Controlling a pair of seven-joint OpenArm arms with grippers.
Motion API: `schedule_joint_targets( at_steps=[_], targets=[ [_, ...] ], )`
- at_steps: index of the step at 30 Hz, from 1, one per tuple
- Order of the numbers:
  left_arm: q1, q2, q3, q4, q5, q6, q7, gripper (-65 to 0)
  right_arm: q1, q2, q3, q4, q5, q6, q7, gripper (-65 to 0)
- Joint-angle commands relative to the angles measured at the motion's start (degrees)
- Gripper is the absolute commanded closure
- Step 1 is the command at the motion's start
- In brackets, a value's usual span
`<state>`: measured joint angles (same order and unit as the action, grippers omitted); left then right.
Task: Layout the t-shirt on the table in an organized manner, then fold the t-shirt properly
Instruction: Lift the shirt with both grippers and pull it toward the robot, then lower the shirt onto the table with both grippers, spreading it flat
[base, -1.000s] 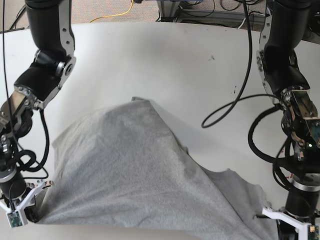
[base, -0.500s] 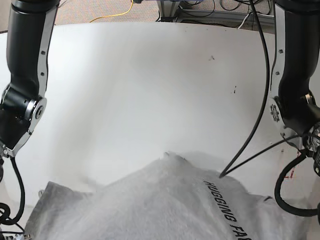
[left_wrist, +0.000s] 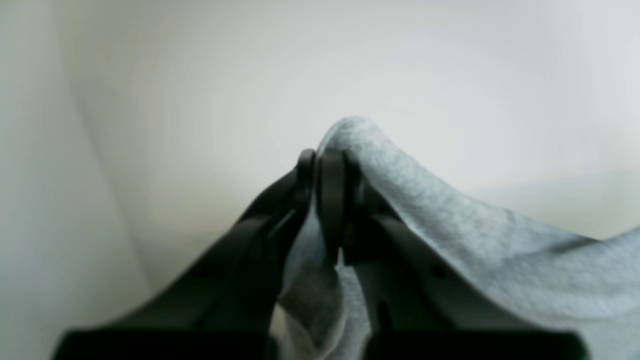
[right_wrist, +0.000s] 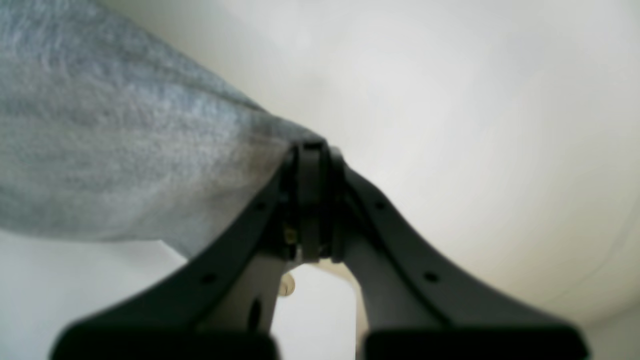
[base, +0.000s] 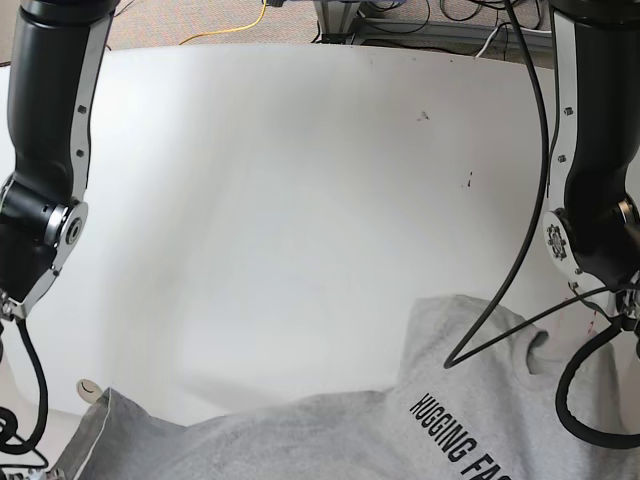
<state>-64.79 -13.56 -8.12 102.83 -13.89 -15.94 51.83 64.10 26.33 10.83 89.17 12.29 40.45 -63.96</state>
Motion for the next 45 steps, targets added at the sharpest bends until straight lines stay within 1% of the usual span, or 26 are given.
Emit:
schedule_joint_targets(
  at_steps=[1,5,8,12,15,17,22,27,30,32,37,42,45],
  targets=[
    [1.5,-0.5,-0.5,1.3,-2.1,0.0,0.1,0.0,-3.0,0.8,2.9,4.7,-0.2,-0.4,-0.2,0.0],
    [8.3,-1.0,-0.5,3.3,-4.2,0.0,0.4,0.0,-11.4,0.7,5.7,9.7,0.1,-0.4,-0.5,0.0],
    [15.7,-1.0,-0.5,4.1,-4.7,0.0,0.4,0.0,-20.3,0.3,8.6,13.7,0.1,-0.4,-0.5,0.0],
    [26.3,-1.0,-0.5,6.2,-6.7,-0.4,0.3,0.0,-32.5,-3.6,13.7,18.4,0.1,-0.4,-0.2,0.0],
    [32.5,-1.0,-0.5,7.8,-7.9,-1.3,0.3,0.0,-39.3,-5.8,16.6,19.9,0.1,-0.4,0.4,0.0],
    [38.2,-1.0,-0.5,9.1,-8.1,-2.3,0.3,0.0,-45.3,-7.9,18.8,20.3,0.1,-0.4,2.3,0.0],
    [50.0,-1.0,-0.6,10.6,-8.1,-3.9,0.3,0.0,-56.1,-12.0,21.5,20.3,0.0,-0.4,6.4,0.0],
    [60.2,-1.0,-3.5,11.0,-8.2,-6.8,0.3,0.0,-64.2,-15.8,21.9,20.3,-0.1,-0.4,9.8,0.0],
    [65.1,-1.0,-5.3,11.0,-8.0,-8.5,0.3,0.0,-67.8,-17.2,22.1,20.3,0.0,-0.4,10.6,0.0],
    [68.0,-1.0,-6.6,11.0,-8.0,-9.0,0.3,0.0,-70.1,-18.0,22.1,20.3,0.0,-0.4,10.9,0.0],
    [75.2,-1.3,-9.1,10.9,-8.0,-9.1,0.3,0.0,-75.2,-20.0,22.1,20.3,0.0,-0.4,12.1,0.0],
    [79.8,-3.9,-9.9,10.6,-8.0,-9.1,0.3,0.0,-78.7,-21.1,22.1,20.3,-0.2,-0.4,12.6,0.0],
    [82.6,-4.2,-10.6,10.6,-7.9,-9.1,0.3,0.0,-80.7,-21.4,22.1,20.3,-0.4,-0.4,12.6,0.0]
  ],
)
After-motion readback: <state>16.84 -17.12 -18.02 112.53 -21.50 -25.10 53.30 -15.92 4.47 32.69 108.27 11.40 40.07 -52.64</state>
